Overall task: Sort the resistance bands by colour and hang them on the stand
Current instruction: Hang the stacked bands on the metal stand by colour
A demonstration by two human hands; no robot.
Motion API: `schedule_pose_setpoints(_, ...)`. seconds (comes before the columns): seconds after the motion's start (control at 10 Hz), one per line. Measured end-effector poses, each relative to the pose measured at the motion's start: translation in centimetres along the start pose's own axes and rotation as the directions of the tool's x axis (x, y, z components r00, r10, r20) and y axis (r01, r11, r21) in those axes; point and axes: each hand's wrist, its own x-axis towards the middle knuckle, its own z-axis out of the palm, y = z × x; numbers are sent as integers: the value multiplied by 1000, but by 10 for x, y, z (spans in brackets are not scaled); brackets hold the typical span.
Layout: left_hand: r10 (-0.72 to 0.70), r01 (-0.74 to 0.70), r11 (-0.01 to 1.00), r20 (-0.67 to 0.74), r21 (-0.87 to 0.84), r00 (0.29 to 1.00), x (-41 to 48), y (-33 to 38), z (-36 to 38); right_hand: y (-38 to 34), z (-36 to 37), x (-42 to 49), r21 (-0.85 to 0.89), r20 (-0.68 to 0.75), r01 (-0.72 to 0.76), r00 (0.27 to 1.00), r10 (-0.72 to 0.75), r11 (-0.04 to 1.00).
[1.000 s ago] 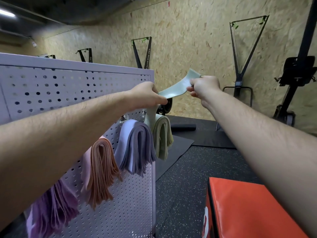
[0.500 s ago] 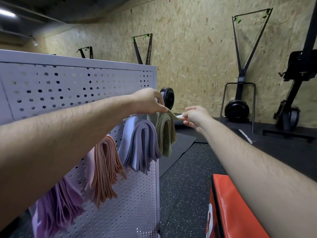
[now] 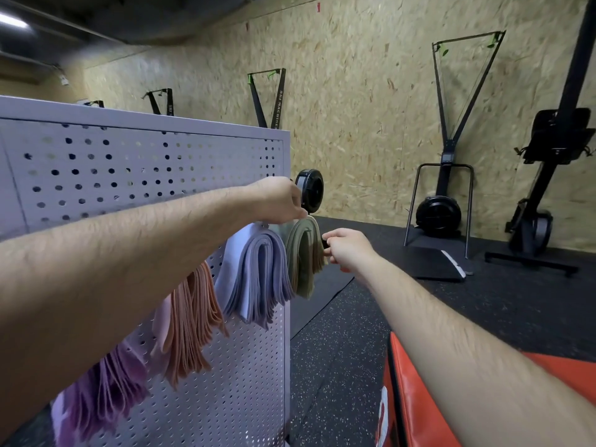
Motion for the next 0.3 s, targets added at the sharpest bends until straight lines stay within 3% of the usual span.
schedule_pose_setpoints(0.1, 13, -13, 1000, -9, 20, 1000, -2, 1, -1, 1, -2, -4, -293, -57, 160, 981, -184, 943)
schedule_pose_setpoints(0.3, 5, -3, 999, -50, 43, 999, -7, 10, 2, -1, -8, -20, -593, -55, 284, 919, -390, 753)
